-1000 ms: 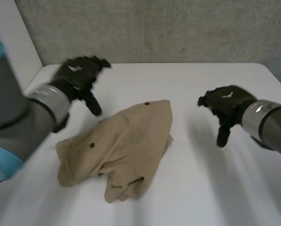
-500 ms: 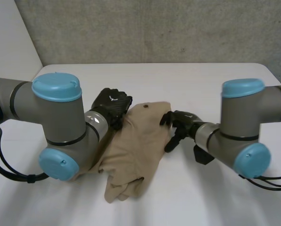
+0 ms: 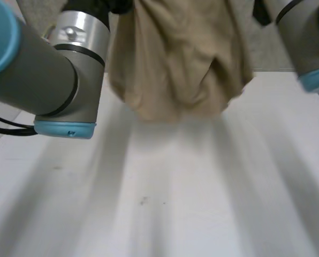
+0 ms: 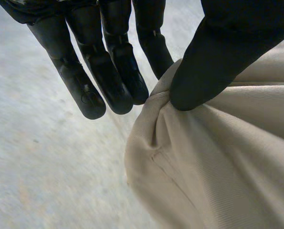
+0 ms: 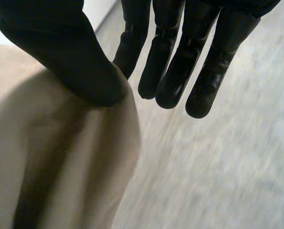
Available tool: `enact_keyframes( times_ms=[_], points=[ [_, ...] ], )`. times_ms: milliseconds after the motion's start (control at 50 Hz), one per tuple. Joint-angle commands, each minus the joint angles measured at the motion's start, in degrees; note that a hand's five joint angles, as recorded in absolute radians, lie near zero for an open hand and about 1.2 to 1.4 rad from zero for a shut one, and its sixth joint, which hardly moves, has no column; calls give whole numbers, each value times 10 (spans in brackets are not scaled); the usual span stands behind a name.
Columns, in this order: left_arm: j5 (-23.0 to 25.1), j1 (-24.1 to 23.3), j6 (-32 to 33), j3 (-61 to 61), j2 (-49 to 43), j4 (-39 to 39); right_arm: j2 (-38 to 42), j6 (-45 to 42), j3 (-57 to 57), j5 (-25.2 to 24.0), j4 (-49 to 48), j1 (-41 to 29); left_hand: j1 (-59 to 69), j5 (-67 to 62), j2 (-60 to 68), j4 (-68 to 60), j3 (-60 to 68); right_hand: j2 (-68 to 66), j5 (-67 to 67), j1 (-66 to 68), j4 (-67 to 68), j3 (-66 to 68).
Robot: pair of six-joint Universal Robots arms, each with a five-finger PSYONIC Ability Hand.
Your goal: Fold the shorts.
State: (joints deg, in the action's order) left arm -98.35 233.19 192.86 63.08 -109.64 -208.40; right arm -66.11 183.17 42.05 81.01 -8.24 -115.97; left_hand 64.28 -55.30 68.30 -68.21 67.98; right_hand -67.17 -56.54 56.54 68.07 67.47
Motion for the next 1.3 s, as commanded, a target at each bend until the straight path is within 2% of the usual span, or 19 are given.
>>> enact_keyframes(
  times_ms=[20,60,80,260,300,420,460,500,560,580,600,620,740,760,880,1000,1080,1140,1300],
  points=[
    [-14,-5,-70,129,47,-28,-38,-3,80,-64,12,2,157,-147,117,-118,120,-128,-135,235,119,125],
    [-14,-8,-80,166,51,-24,-48,-10,140,-81,34,1,157,-147,117,-118,120,-128,-135,235,119,125],
    [-13,-16,-90,234,52,-11,-48,-13,156,-84,41,1,157,-147,117,-118,120,-128,-135,235,119,125],
    [-13,-26,-93,404,50,32,-32,-88,347,-89,98,2,157,-147,117,-118,120,-128,-135,235,119,125],
    [-13,-41,-93,430,50,62,-12,-151,404,-89,117,2,157,-147,117,-118,120,-128,-135,235,119,125],
    [-13,-67,-94,446,65,136,-2,-229,453,-87,141,4,115,-105,75,-76,78,-128,-135,235,119,125],
    [-11,-73,-94,449,102,225,-14,-258,472,-86,166,4,-48,59,-89,88,-85,-128,-135,235,119,125],
    [-9,-75,-93,448,113,260,-19,-261,477,-88,175,4,-125,135,-165,164,-162,-128,-135,235,119,125],
    [-7,-84,-93,444,138,312,-49,-265,493,-122,206,6,-244,255,-285,284,-281,-128,-135,235,119,125],
    [-7,-85,-93,444,145,322,-53,-265,495,-132,211,8,-270,280,-310,309,-307,-96,-102,202,87,93],
    [-7,-86,-92,443,153,329,-58,-266,498,-144,215,11,-295,305,-335,334,-332,13,7,93,-22,-16],
    [-7,-87,-91,442,159,335,-68,-267,503,-162,218,13,-323,334,-364,363,-360,209,203,-103,-218,-212],
    [-8,-74,-86,407,196,326,-123,-259,513,-184,205,30,-384,394,-424,424,-421,271,265,-165,-280,-274],
    [-8,-62,-85,389,197,316,-147,-258,513,-183,185,63,-401,411,-441,440,-438,320,313,-213,-329,-323],
    [12,-6,-83,326,182,262,-189,-225,509,-182,139,111,-465,475,-505,504,-502,369,363,-263,-378,-372],
    [78,7,-61,233,71,220,-197,-197,501,-169,127,152,-465,475,-505,504,-502,485,479,-379,-494,-488],
    [98,8,-39,183,15,220,-192,-198,507,-166,125,171,-468,479,-508,508,-505,547,541,-441,-556,-550],
    [112,19,-9,134,-50,223,-184,-201,508,-161,124,173,-470,480,-510,509,-507,562,556,-456,-571,-565],
    [150,28,37,79,-140,216,-145,-228,501,-148,125,182,-465,475,-505,504,-502,572,565,-465,-581,-575]
  ],
)
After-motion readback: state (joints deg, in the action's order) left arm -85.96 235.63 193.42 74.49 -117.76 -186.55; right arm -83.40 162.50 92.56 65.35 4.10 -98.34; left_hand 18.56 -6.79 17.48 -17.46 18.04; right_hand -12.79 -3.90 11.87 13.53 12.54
